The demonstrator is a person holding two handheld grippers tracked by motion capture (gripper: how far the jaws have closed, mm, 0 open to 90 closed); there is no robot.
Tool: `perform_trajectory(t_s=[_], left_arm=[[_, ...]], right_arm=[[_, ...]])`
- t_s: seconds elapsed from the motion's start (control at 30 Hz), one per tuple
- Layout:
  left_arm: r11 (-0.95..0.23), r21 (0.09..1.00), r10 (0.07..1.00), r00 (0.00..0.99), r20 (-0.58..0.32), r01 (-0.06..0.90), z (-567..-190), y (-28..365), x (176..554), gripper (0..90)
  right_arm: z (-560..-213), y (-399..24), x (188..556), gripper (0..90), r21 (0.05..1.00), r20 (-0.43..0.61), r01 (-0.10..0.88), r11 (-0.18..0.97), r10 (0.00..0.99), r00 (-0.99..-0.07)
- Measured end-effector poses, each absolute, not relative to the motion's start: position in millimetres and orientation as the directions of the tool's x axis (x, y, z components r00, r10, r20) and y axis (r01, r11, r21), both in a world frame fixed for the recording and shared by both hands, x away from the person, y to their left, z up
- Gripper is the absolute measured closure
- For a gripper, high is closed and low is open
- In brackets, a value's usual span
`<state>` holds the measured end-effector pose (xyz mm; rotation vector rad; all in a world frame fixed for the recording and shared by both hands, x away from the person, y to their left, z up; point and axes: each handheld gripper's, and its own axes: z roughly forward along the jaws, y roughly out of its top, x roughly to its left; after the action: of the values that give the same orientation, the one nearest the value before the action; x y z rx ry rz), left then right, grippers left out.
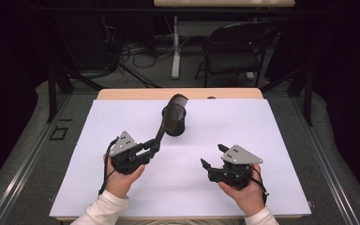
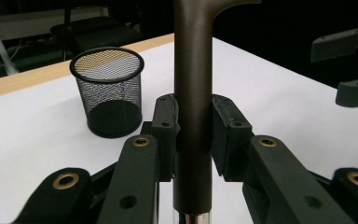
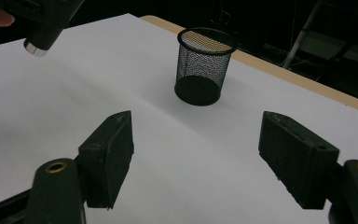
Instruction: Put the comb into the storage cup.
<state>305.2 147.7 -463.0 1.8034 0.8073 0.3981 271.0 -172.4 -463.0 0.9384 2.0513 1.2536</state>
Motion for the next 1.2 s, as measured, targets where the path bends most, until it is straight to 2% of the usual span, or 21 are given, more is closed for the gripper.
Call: perform_trajectory(t_s=[0.33, 0.4, 0.7, 0.8, 0.97, 1.2], left_arm=[[-0.195, 0.920, 0.694, 0.710, -0.115, 0.340, -463.9, 149.3, 307.0, 72.9], [-0.193, 0.921, 0.694, 0.711, -0.115, 0.338, -463.7, 150.0, 306.9, 72.9], [-0.182, 0.926, 0.697, 0.707, -0.116, 0.332, -463.0, 152.2, 306.7, 72.9], [-0.181, 0.928, 0.698, 0.707, -0.113, 0.327, -462.8, 152.1, 305.8, 72.9], [-0.178, 0.930, 0.698, 0.708, -0.110, 0.320, -463.9, 151.7, 305.7, 72.9], [-0.175, 0.934, 0.702, 0.705, -0.103, 0.310, -465.9, 151.5, 305.2, 72.9]], right_arm=[[-442.1, -158.6, 296.1, 28.8, 0.885, -0.074, 0.319, 0.339, 0.779, -0.622], [-437.6, -157.3, 300.2, 32.0, 0.890, -0.062, 0.316, 0.329, 0.774, -0.630], [-411.3, -149.8, 314.7, 32.8, 0.908, -0.044, 0.301, 0.290, 0.781, -0.623], [-405.3, -149.1, 318.7, 36.6, 0.913, -0.017, 0.306, 0.271, 0.773, -0.634], [-405.0, -152.3, 318.1, 38.4, 0.920, -0.025, 0.294, 0.258, 0.788, -0.616], [-414.3, -158.2, 319.9, 40.5, 0.921, 0.016, 0.316, 0.229, 0.786, -0.617]])
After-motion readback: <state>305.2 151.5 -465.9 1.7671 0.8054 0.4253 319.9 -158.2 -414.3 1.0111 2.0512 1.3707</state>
